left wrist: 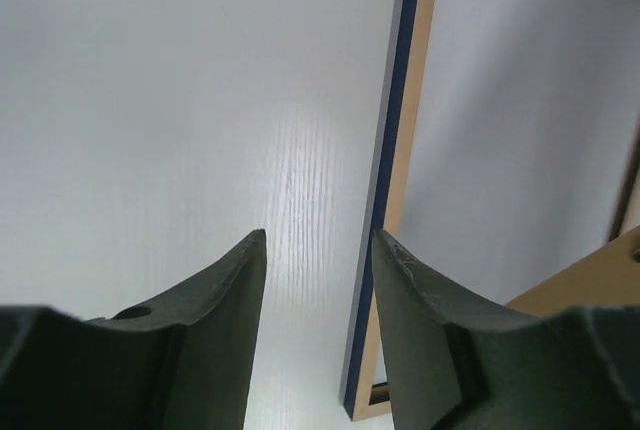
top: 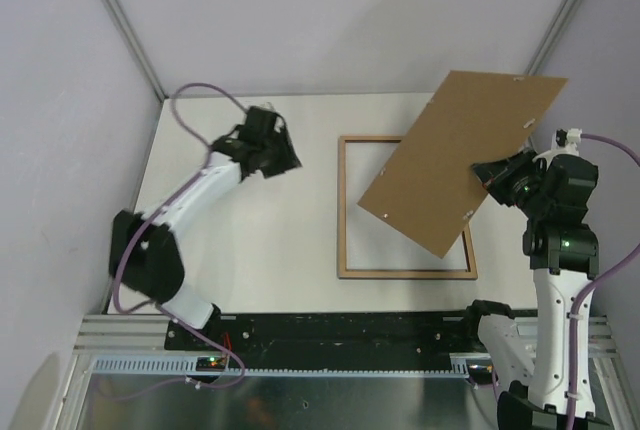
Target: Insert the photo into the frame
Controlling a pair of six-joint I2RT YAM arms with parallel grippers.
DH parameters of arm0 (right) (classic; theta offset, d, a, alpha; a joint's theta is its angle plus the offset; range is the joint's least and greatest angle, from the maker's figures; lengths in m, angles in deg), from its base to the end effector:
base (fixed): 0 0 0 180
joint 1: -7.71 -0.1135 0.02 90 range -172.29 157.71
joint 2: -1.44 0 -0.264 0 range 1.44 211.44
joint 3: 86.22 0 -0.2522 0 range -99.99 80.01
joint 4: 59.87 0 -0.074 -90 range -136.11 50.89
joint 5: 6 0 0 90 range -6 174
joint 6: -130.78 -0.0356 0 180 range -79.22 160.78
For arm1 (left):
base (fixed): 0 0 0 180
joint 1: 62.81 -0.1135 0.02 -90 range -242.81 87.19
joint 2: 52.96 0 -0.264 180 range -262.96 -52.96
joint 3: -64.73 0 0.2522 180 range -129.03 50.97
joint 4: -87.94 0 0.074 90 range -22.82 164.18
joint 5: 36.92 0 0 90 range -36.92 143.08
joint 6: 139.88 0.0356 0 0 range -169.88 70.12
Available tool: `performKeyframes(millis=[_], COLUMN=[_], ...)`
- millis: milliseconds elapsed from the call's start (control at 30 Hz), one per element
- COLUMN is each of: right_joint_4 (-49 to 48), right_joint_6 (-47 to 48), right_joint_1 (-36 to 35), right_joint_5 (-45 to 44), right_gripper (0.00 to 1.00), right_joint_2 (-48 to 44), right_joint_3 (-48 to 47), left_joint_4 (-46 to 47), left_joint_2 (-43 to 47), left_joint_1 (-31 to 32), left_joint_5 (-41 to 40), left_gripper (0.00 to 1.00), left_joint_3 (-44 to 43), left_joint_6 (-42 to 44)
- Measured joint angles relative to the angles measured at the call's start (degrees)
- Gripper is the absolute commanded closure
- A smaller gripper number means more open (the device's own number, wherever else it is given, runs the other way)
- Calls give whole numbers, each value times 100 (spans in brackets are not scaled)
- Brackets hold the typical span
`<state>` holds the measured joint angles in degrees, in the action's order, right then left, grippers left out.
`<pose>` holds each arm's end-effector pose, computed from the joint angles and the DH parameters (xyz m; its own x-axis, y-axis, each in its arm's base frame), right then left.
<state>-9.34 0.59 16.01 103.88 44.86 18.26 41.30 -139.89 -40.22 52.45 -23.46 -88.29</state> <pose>0.1441 -0.0088 0.3950 -0.3574 0.6654 -0.6554 0.0617 0.7170 0.6944 0.3094 -0.1283 0.3047 -0.7492 -0.3612 -0.5553 -0.1129 0.8956 -0.4303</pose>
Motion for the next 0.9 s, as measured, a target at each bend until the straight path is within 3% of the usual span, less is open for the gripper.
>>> performKeyframes(millis=[167,367,700,900], right_joint_4=[435,575,479,466], right_joint_6=[249,417,428,428], right_joint_1=[208,251,271,271], right_joint_5=[-197,-514,-592,-579], right_gripper=[100,100,100,100], right_joint_2=[90,179,278,293], right_joint_3=[85,101,101,101], left_joint_4=[96,157,240,249], left_joint_2=[-1123,-2166,-2951,-3108], left_joint_1=[870,1554,1812,1818], left_joint_5=[-240,-374,-442,-509], left_gripper=[50,52,57,64], left_joint_3=[-63,-752,-1185,-1185], left_joint_6=[92,208,361,415])
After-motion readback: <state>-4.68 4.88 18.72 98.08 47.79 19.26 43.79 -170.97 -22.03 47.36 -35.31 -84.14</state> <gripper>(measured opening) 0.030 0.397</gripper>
